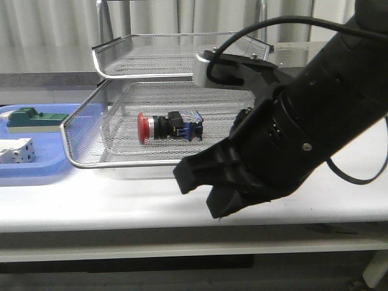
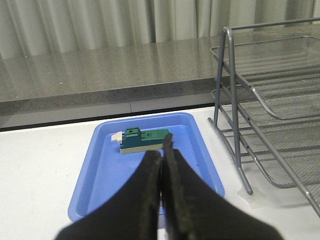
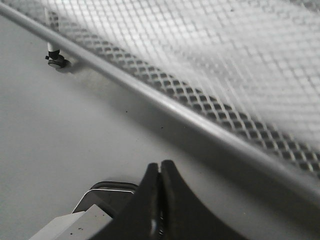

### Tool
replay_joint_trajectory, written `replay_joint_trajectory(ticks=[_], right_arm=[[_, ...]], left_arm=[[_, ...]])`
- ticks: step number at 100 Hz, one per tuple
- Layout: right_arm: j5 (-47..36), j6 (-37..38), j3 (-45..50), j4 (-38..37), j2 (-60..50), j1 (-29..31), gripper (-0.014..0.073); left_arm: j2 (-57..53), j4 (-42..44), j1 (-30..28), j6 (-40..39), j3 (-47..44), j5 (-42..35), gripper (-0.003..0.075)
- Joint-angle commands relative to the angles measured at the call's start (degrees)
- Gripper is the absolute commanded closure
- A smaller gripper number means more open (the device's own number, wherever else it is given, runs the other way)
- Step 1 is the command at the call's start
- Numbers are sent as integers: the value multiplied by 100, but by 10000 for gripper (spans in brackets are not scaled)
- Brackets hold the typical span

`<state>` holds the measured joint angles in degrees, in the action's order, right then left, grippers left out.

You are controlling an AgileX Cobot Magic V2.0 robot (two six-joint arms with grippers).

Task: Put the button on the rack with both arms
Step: 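Reach the right gripper to the front edge of the pulled-out tier, then push the tier with the button back into the rack with the right gripper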

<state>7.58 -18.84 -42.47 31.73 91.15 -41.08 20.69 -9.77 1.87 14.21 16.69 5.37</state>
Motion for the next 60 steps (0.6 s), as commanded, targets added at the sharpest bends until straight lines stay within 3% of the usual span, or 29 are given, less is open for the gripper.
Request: replay_joint_trajectory(ticks=[1,60], right_arm=[[-315,-87,-338,-96,-40,-5,651],[-758,-87,-838,-528,362,192,651]], left_arm=[[26,-66,-17,-50,167,-457,716],[26,-66,-17,-50,167,-457,716]])
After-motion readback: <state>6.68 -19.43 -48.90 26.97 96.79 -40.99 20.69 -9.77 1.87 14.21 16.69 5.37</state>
